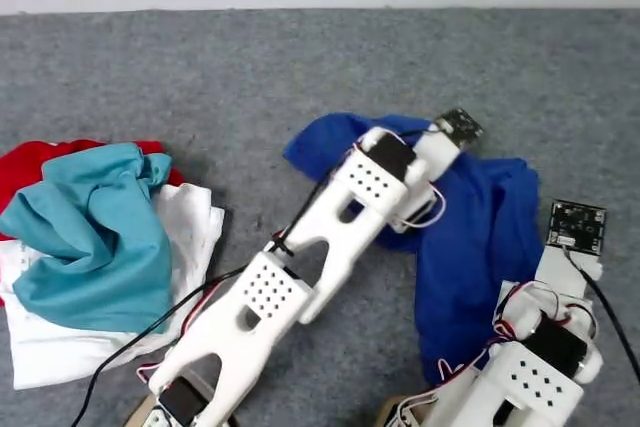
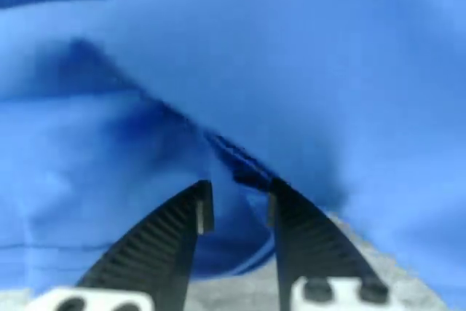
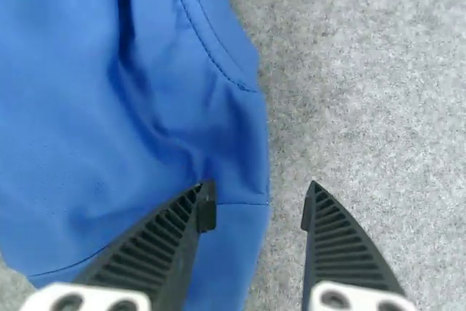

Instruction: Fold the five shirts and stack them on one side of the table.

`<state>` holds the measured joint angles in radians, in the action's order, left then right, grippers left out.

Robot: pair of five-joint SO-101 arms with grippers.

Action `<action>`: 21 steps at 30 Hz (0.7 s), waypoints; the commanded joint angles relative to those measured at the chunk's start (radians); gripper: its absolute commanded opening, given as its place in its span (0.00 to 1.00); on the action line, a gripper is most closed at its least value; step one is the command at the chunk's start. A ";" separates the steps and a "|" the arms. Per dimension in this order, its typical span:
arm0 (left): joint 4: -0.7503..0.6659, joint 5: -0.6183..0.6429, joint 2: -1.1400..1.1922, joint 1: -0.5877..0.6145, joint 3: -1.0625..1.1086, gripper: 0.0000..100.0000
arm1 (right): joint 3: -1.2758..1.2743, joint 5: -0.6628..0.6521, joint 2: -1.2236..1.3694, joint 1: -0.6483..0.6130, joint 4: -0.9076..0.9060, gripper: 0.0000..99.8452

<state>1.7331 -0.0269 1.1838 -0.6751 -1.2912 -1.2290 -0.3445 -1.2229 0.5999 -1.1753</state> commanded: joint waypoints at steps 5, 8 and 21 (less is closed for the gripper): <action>0.023 0.014 -0.012 -0.014 0.140 0.13 | 0.002 -0.003 -0.010 0.010 0.016 0.19; 0.023 0.012 -0.023 -0.012 0.150 0.13 | 0.002 -0.003 -0.010 0.007 0.016 0.19; 0.025 -0.021 -0.081 0.089 0.265 0.01 | 0.002 -0.003 -0.012 0.005 0.016 0.19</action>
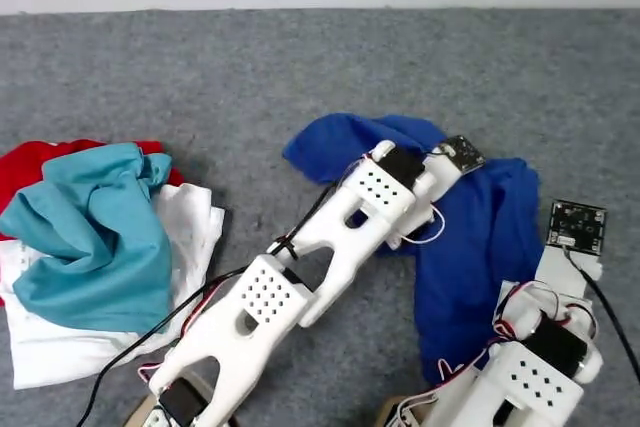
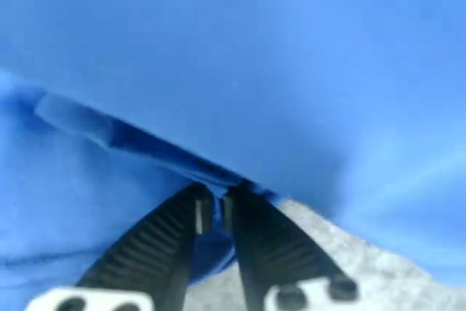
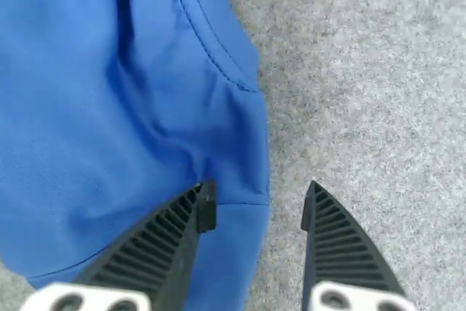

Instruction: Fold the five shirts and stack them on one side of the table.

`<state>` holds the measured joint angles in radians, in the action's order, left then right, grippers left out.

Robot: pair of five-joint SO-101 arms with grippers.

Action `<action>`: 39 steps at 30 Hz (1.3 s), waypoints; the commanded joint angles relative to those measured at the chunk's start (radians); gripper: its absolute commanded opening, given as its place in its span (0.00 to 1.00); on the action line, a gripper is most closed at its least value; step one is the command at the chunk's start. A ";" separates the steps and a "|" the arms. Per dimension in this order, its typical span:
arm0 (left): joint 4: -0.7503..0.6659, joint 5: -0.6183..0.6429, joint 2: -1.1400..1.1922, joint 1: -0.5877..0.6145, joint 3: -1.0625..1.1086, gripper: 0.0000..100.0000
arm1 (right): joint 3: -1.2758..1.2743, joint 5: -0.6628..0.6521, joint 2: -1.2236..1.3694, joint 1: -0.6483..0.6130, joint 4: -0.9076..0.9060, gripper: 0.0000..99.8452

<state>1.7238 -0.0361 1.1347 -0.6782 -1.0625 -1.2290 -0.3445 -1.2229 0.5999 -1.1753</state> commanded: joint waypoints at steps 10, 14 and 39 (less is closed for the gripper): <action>0.032 -0.015 -0.049 0.535 0.130 0.01 | 0.002 -0.003 -0.012 0.005 0.018 0.19; 0.031 -0.015 -0.057 0.672 0.110 0.01 | 0.002 -0.003 -0.012 0.004 0.018 0.19; 0.031 0.107 -0.057 0.582 -0.153 0.02 | 0.063 -0.325 0.012 -1.119 -0.257 0.19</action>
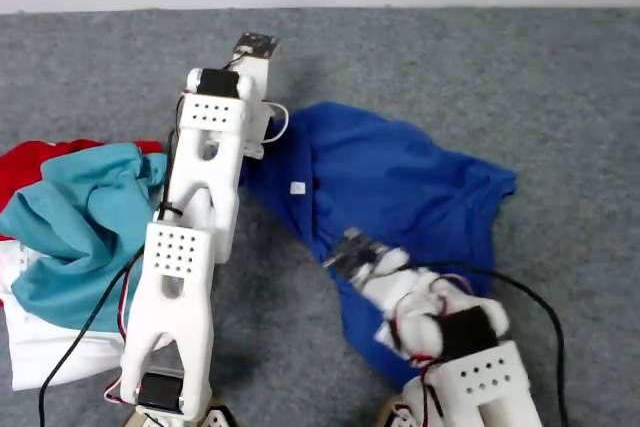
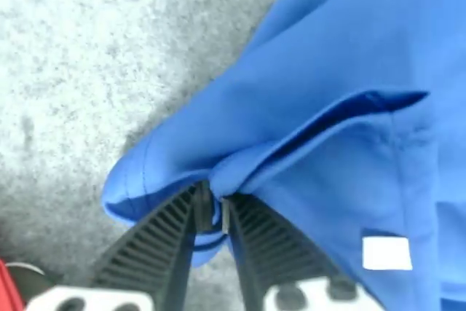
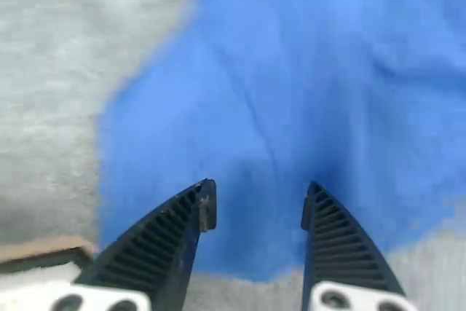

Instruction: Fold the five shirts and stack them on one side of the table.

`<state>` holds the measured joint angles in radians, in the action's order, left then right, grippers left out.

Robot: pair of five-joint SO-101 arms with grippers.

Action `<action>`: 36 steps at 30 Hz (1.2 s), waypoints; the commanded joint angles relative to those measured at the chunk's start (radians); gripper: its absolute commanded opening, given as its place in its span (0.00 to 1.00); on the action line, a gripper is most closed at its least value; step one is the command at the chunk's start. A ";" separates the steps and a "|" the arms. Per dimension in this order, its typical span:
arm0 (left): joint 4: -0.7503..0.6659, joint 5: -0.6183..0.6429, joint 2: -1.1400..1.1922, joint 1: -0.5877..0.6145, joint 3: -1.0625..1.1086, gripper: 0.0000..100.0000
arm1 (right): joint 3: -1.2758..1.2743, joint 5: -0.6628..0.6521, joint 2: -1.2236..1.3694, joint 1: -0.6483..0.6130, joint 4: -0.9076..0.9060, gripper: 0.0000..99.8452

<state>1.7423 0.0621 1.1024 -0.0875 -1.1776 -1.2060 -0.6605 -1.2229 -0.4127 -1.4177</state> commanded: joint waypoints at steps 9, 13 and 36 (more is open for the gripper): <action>0.009 0.014 -0.017 0.041 -0.110 0.02 | 0.035 0.075 0.361 -0.266 0.147 0.19; 0.012 0.014 -0.025 0.068 -0.116 0.02 | 0.038 0.075 0.567 -0.269 0.275 0.19; 0.014 0.014 -0.020 0.069 -0.113 0.02 | 0.121 0.064 0.837 -0.096 0.418 0.03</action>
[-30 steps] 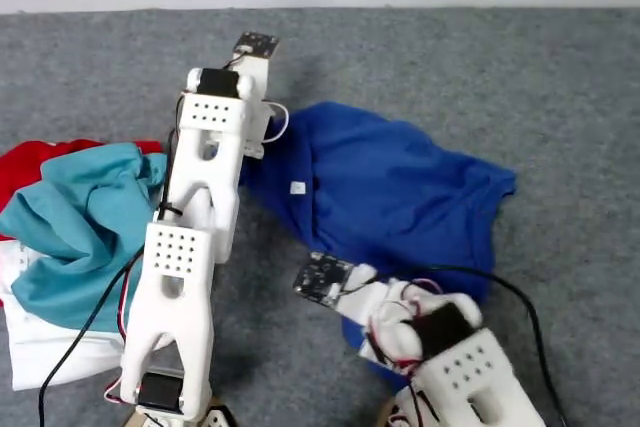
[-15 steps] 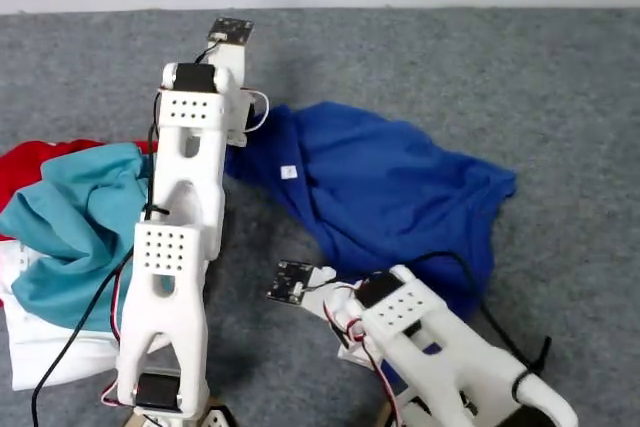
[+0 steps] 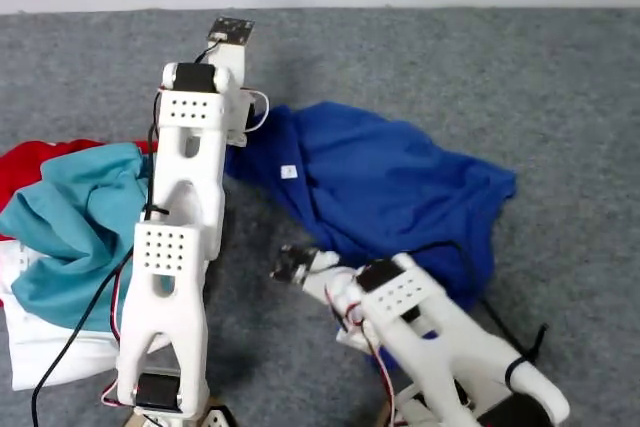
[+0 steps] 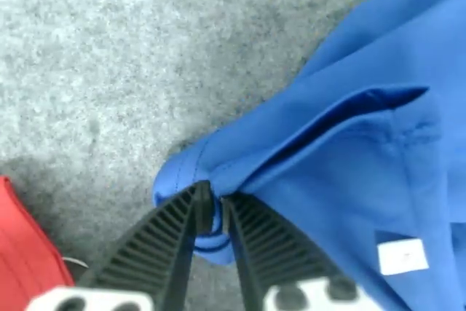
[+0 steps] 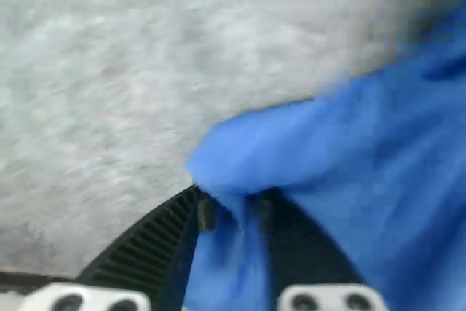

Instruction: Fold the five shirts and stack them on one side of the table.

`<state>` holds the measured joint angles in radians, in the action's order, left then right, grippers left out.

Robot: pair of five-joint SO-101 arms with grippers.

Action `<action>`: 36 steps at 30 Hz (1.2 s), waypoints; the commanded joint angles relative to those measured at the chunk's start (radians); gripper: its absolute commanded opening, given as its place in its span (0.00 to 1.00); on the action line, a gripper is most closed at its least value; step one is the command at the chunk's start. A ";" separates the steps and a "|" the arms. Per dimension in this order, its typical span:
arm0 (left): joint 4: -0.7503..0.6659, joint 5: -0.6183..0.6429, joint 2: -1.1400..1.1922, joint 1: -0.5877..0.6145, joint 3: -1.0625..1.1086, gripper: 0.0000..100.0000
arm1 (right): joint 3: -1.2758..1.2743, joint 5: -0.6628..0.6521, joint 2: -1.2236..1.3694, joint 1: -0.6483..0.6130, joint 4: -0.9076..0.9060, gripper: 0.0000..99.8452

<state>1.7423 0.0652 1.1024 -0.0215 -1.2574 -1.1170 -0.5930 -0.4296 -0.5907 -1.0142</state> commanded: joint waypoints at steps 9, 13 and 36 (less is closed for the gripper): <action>0.014 0.011 -0.025 0.003 -0.033 0.02 | 0.307 -0.069 0.044 0.328 -0.166 0.01; 0.014 0.011 -0.025 0.003 -0.033 0.02 | 0.414 -0.124 0.044 0.343 -0.275 0.03; 0.015 0.011 -0.018 0.002 -0.021 0.02 | 0.399 -0.043 0.054 0.105 -0.535 0.13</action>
<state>1.7423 0.0652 1.1024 -0.0215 -1.2574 -0.7181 -0.6483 -0.3728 -0.4772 -1.5604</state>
